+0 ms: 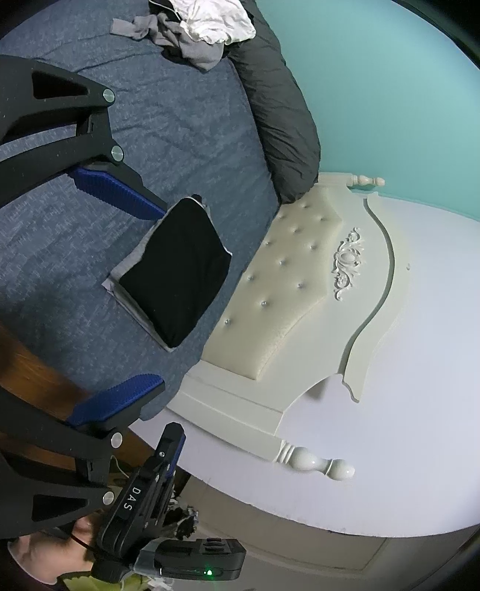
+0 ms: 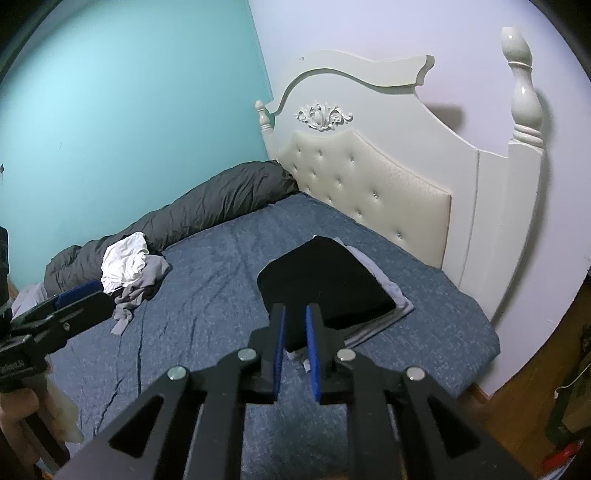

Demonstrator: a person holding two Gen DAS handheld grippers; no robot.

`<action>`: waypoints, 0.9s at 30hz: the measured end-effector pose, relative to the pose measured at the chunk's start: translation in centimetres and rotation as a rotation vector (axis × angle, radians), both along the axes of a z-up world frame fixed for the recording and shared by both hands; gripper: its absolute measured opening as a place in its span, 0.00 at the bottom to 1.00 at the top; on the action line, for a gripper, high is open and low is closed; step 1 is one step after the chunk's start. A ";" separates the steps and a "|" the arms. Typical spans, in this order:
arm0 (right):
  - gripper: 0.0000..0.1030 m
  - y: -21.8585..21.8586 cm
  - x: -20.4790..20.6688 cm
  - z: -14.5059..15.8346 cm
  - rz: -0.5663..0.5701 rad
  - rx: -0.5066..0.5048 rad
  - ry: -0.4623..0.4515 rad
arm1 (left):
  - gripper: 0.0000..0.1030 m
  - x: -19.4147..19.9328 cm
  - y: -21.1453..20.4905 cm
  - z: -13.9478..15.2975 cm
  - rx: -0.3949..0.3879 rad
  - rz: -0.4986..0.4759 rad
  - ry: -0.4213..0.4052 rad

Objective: Fold clothes

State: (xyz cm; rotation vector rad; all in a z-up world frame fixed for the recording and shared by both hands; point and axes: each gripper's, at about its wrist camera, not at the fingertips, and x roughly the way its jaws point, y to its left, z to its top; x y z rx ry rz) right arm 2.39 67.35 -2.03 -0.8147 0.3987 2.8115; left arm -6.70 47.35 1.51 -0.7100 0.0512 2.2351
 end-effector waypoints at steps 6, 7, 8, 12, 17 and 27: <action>0.11 -1.0 1.4 0.3 -0.002 0.013 0.003 | 0.88 1.2 -1.4 0.1 -0.006 -0.001 0.009; 0.11 -1.2 1.7 0.3 -0.003 0.016 0.003 | 0.89 1.4 -1.7 0.2 -0.004 -0.001 0.009; 0.11 -1.3 2.0 0.3 -0.004 0.015 0.002 | 0.89 1.6 -2.0 0.2 -0.001 -0.003 0.009; 0.11 -1.9 3.1 0.2 -0.011 0.013 -0.005 | 0.92 2.4 -2.7 0.3 0.006 -0.015 0.008; 0.11 -3.0 4.6 0.0 -0.020 0.014 -0.001 | 0.94 3.4 -3.6 0.2 0.012 -0.018 0.009; 0.41 -5.3 6.7 -0.3 -0.020 0.011 0.001 | 1.00 5.2 -5.5 -0.3 0.004 -0.021 0.015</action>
